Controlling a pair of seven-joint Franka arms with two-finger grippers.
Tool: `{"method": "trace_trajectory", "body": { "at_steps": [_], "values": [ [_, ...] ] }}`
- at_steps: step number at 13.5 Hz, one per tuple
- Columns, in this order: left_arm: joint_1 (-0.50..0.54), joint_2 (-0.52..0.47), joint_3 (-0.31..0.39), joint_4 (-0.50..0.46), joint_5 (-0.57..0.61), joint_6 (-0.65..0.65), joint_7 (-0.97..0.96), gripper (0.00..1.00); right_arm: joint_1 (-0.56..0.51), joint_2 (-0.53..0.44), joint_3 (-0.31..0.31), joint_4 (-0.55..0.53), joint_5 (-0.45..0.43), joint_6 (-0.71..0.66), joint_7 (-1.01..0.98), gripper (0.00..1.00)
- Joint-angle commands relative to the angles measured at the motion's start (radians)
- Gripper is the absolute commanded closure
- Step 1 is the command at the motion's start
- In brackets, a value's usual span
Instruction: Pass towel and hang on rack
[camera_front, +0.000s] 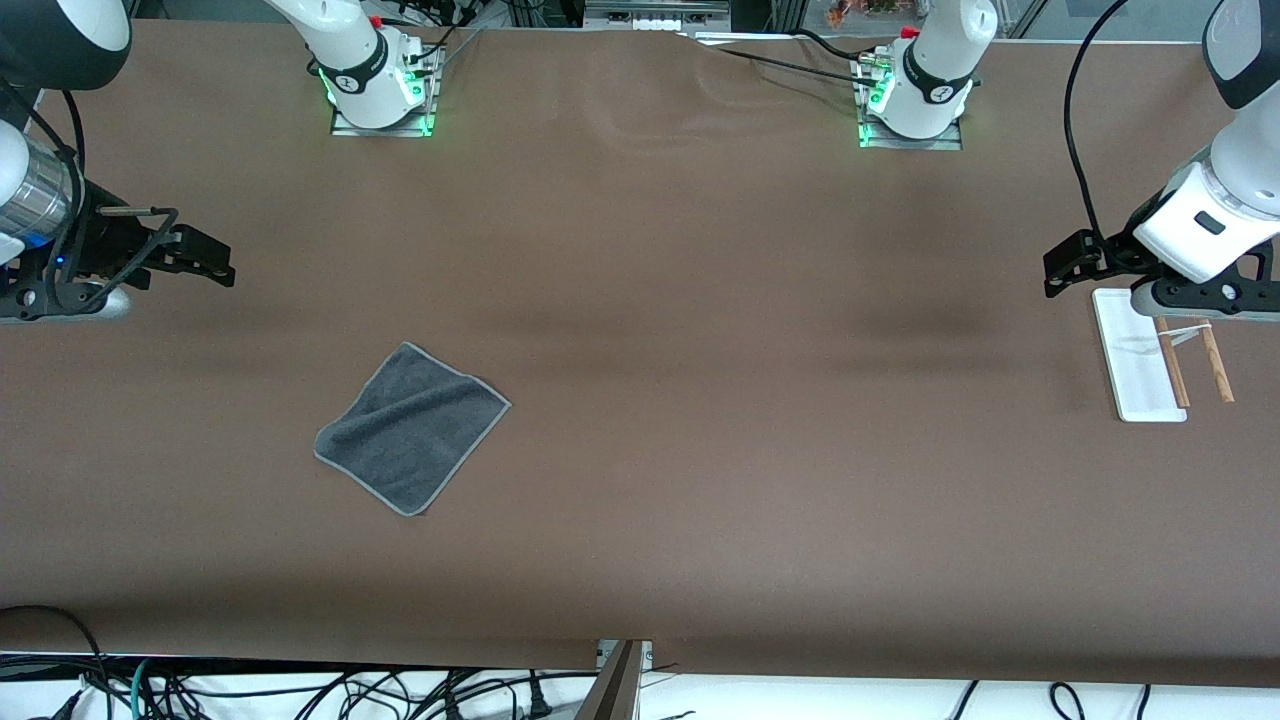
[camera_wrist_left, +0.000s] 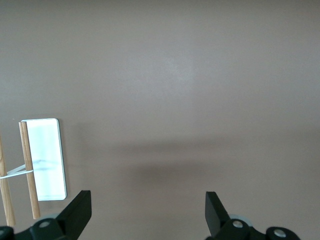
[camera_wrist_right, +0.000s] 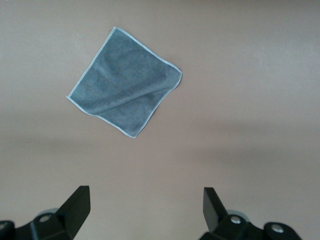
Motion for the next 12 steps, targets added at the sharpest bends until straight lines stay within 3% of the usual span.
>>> {"method": "trace_trajectory", "body": {
  "at_steps": [1, 12],
  "values": [
    [-0.004, 0.001, 0.006, 0.015, -0.011, -0.015, -0.005, 0.0, -0.012, 0.008, 0.011, 0.003, -0.015, -0.015, -0.009, 0.0],
    [-0.004, 0.001, 0.006, 0.015, -0.013, -0.015, -0.005, 0.0, -0.009, 0.027, 0.011, 0.003, -0.015, -0.018, -0.006, 0.0]
  ]
}}
